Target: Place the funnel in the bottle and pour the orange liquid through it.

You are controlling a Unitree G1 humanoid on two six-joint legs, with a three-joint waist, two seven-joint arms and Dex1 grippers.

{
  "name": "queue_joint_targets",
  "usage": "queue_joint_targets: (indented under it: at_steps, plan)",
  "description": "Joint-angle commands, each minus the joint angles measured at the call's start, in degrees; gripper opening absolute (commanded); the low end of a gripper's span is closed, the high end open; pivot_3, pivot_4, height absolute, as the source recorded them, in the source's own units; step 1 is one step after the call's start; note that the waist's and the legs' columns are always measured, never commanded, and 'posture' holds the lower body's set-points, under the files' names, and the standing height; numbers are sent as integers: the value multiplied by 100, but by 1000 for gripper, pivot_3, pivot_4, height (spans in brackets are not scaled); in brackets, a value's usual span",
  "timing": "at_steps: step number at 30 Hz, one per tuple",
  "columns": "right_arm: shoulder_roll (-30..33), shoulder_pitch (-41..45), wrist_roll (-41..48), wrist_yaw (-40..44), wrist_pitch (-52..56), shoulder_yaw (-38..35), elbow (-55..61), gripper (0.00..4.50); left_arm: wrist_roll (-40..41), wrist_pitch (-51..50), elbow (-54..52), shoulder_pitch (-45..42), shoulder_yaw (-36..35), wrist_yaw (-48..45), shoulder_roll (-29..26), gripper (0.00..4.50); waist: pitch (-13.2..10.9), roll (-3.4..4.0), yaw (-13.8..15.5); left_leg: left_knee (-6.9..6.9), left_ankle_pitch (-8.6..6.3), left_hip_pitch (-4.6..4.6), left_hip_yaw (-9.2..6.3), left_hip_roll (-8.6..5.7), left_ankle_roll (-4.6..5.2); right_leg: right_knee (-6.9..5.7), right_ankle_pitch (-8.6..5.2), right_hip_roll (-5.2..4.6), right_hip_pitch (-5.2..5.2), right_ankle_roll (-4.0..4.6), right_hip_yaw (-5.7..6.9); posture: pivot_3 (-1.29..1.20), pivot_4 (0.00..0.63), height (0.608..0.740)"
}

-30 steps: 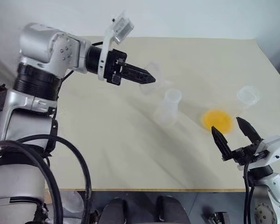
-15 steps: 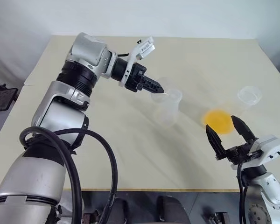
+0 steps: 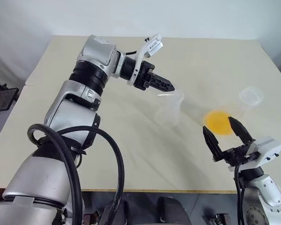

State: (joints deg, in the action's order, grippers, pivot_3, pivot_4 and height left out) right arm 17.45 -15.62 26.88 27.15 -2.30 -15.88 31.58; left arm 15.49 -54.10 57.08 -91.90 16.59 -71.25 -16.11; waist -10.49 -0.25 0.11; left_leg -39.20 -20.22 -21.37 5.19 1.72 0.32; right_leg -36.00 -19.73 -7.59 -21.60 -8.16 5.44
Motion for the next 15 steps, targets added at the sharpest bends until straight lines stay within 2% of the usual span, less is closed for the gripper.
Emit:
queue_joint_targets:
  at_steps: [1,5,10,15]
  plan:
    - [-28,-3,0,-50,-117,12,245,4500,-159,383,9,-125,-223,155,80,3258,0,0,0,0,0,0,0,0,0,0,0,0,0,0,0,0,150,740]
    - [-29,72,-13,-60,-119,39,214,4500,-216,1008,71,-3,-489,584,154,4391,0,0,3,0,0,0,0,0,0,-2,0,0,0,0,0,0,150,740]
    - [-36,137,-33,-50,-128,77,175,4500,-33,1663,-199,345,-884,458,70,4456,0,0,0,-1,0,0,-1,0,0,-1,0,-1,0,0,0,0,150,740]
    - [-5,177,0,-21,-135,78,140,4500,331,2374,-1067,1195,-1437,-163,-248,4456,1,1,-34,-3,0,3,-1,2,0,-13,0,0,-2,0,1,0,150,740]
